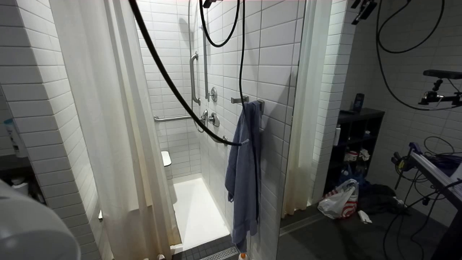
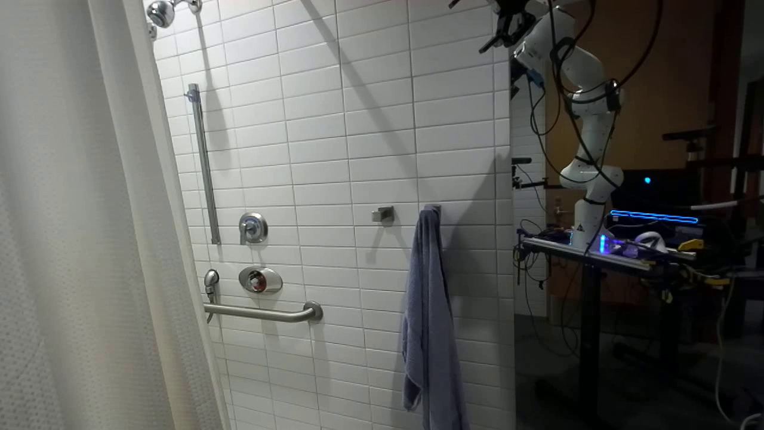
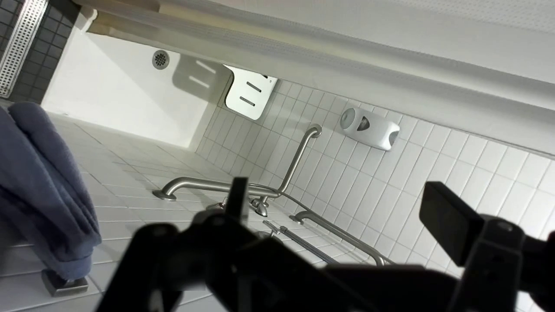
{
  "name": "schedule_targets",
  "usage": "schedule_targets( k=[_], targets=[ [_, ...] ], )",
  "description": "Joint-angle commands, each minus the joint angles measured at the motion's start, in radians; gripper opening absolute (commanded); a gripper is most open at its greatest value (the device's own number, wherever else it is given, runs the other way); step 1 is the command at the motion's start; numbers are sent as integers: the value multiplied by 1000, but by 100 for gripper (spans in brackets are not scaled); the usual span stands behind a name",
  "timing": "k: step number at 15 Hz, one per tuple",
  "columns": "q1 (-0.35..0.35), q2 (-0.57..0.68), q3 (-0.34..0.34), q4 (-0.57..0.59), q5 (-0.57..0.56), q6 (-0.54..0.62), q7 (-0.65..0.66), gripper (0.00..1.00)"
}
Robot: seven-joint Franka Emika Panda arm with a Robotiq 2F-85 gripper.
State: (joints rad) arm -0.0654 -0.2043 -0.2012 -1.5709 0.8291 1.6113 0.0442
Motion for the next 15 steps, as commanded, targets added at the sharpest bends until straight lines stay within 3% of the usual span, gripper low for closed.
schedule_targets(
  k=[1,4,8,15],
  targets=[
    [-18,6,13,9,5,-8,-1,100],
    [-19,22,14,25,16,18,20,100],
    [-42,116,-19,123,113,48,112,100],
    [-149,285,-73,280,276,50,238,100]
  ],
)
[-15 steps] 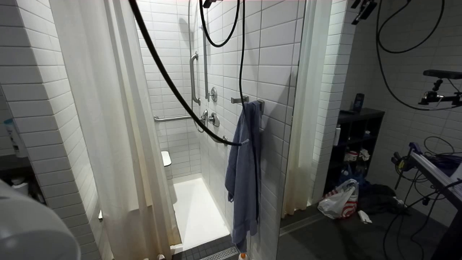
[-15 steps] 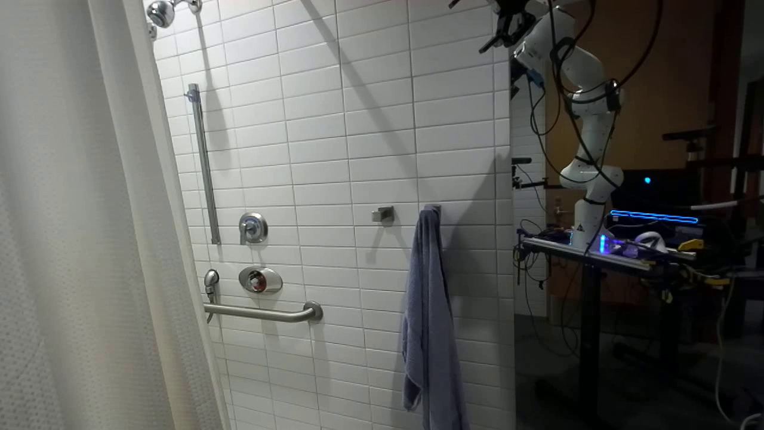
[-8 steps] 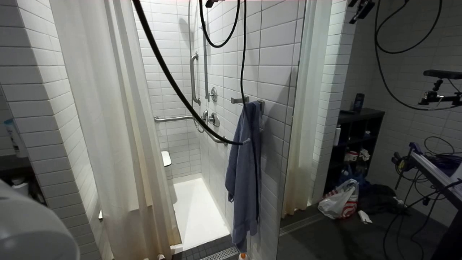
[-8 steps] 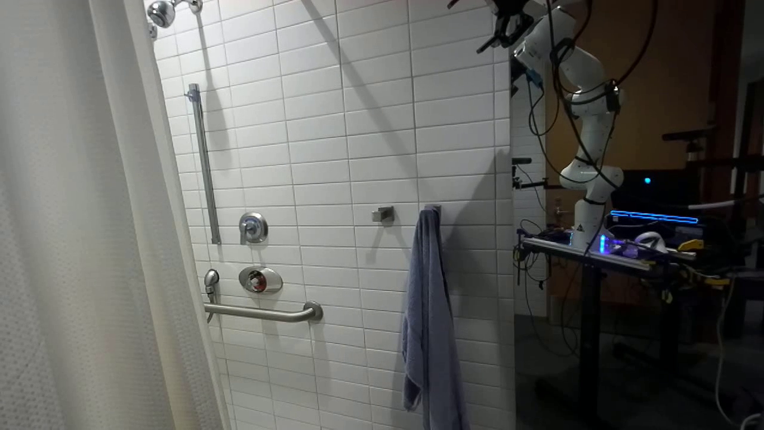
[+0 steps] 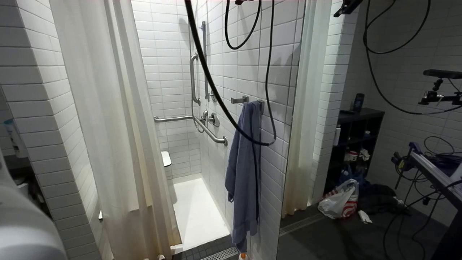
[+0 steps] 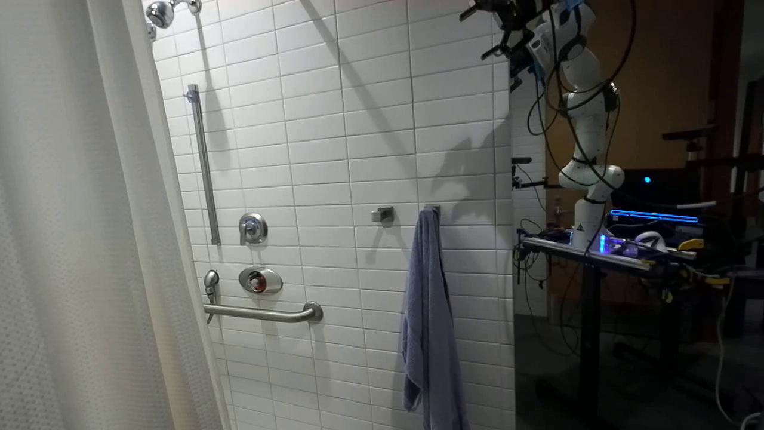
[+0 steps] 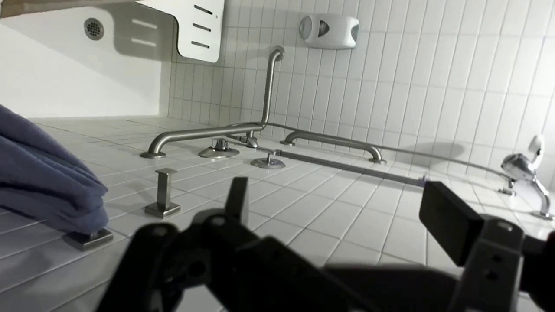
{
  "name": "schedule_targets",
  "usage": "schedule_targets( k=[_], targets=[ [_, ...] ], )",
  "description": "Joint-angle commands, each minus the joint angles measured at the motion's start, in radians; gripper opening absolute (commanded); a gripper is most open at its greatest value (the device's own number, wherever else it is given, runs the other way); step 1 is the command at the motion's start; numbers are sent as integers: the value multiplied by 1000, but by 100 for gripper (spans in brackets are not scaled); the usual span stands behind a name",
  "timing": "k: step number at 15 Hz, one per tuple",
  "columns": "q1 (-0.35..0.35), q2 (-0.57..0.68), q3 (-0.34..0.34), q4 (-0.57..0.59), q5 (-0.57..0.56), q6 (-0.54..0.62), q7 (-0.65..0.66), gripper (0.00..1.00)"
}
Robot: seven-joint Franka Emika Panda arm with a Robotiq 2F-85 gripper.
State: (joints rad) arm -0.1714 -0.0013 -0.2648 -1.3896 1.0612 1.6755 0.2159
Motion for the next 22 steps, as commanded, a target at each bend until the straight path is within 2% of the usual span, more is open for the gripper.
schedule_targets(
  k=[1,2,3,7,8,14,19,21,22],
  targets=[
    [-57,100,-10,115,42,-21,67,100],
    [-66,107,-7,119,37,-22,64,100],
    [-63,68,5,62,26,-6,29,100],
    [-60,95,-9,82,26,-2,31,100],
    [-79,108,5,103,28,-6,50,100],
    [-118,215,-2,187,43,-8,165,100],
    [-137,282,4,234,-27,-13,231,100],
    [-137,283,10,230,-49,-19,239,100],
    [-127,261,-2,183,-22,-2,198,100]
  ],
)
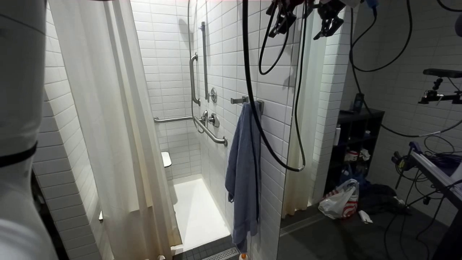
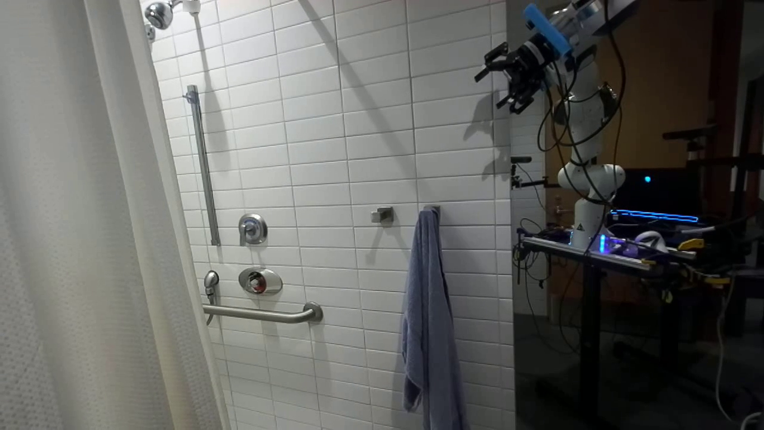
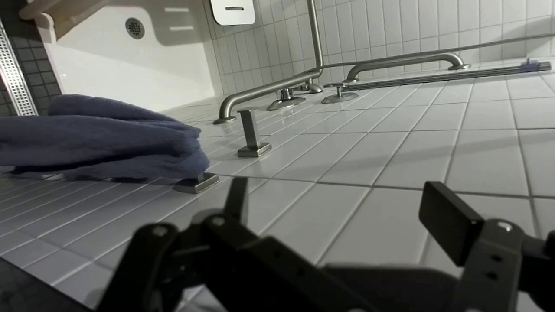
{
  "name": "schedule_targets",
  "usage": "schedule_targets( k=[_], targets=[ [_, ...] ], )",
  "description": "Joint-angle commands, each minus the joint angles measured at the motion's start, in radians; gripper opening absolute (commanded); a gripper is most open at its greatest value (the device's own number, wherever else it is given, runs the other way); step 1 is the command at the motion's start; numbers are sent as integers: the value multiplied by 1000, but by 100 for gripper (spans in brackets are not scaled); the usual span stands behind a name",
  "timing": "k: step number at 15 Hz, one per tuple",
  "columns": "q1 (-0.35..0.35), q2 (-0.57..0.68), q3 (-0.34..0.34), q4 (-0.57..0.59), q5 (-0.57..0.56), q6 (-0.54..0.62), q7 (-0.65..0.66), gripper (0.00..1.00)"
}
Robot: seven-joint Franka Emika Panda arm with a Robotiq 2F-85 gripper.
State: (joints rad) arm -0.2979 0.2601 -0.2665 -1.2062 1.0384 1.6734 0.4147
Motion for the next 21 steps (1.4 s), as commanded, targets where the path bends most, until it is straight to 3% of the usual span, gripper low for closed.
schedule_targets(
  k=[1,5,11,16,18,21],
  targets=[
    [1,2,1,0,-1,0,1,100],
    [11,2,-3,-4,-37,6,1,100],
    [91,14,-21,-63,-428,72,61,100],
    [131,17,-25,-104,-700,55,114,100],
    [136,1,-21,-136,-747,62,124,100],
    [122,18,-10,-121,-716,55,106,100]
  ],
)
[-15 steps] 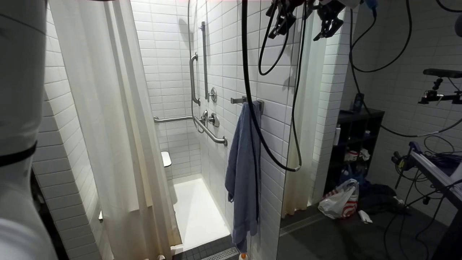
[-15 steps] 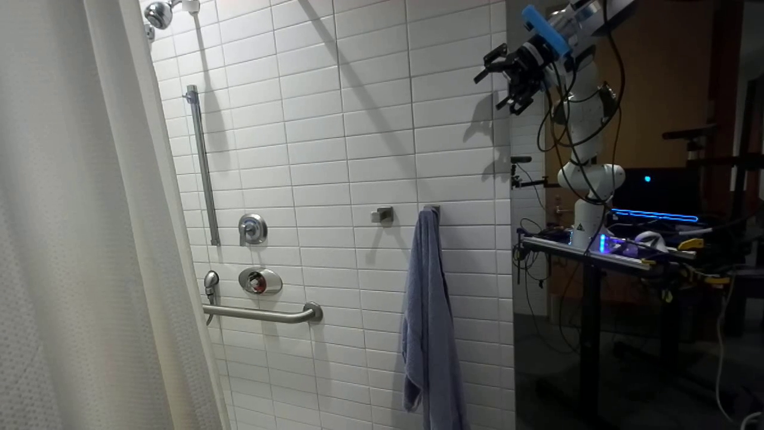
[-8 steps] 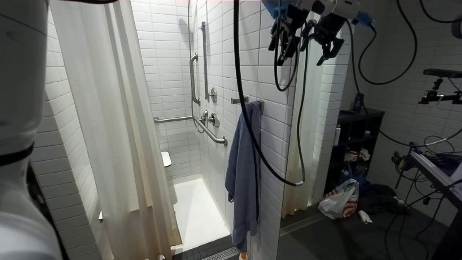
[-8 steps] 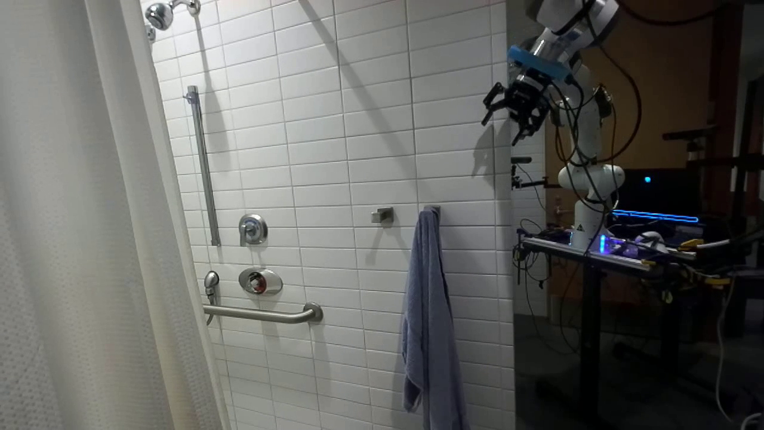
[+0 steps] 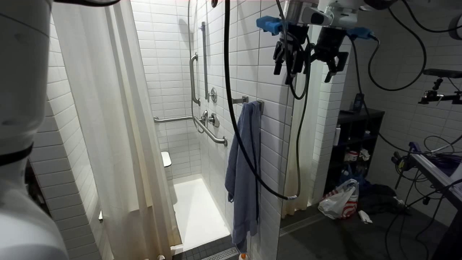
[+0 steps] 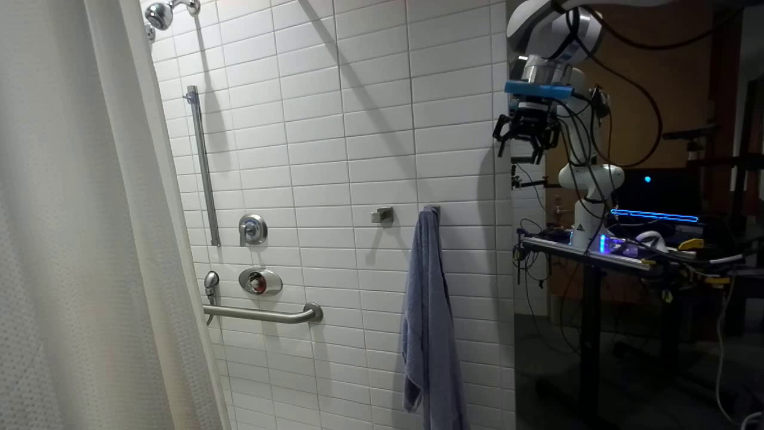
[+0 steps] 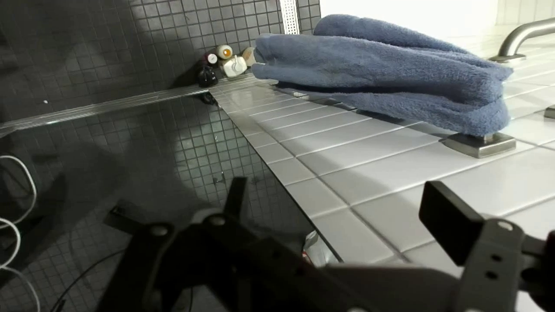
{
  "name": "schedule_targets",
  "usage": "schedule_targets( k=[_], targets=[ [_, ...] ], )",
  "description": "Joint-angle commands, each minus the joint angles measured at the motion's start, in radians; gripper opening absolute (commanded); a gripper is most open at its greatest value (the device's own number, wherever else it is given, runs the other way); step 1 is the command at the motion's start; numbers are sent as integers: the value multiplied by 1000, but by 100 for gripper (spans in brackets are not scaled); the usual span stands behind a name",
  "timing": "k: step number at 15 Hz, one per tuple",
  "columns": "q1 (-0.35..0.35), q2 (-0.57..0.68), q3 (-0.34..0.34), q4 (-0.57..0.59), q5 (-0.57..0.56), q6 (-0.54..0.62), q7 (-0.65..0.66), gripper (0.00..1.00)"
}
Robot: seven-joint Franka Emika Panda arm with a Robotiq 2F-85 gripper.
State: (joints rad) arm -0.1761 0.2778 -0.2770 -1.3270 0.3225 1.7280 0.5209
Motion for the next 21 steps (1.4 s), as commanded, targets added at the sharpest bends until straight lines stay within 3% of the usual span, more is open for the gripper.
schedule_targets(
  k=[1,5,11,17,18,21],
  targets=[
    [0,0,0,-2,0,0,0,100],
    [22,17,-5,14,-63,8,21,100],
    [134,108,-20,-11,-431,48,202,100],
    [176,144,7,-47,-762,12,263,100],
    [145,161,26,-21,-705,14,254,100],
    [154,163,26,-26,-745,13,254,100]
  ],
)
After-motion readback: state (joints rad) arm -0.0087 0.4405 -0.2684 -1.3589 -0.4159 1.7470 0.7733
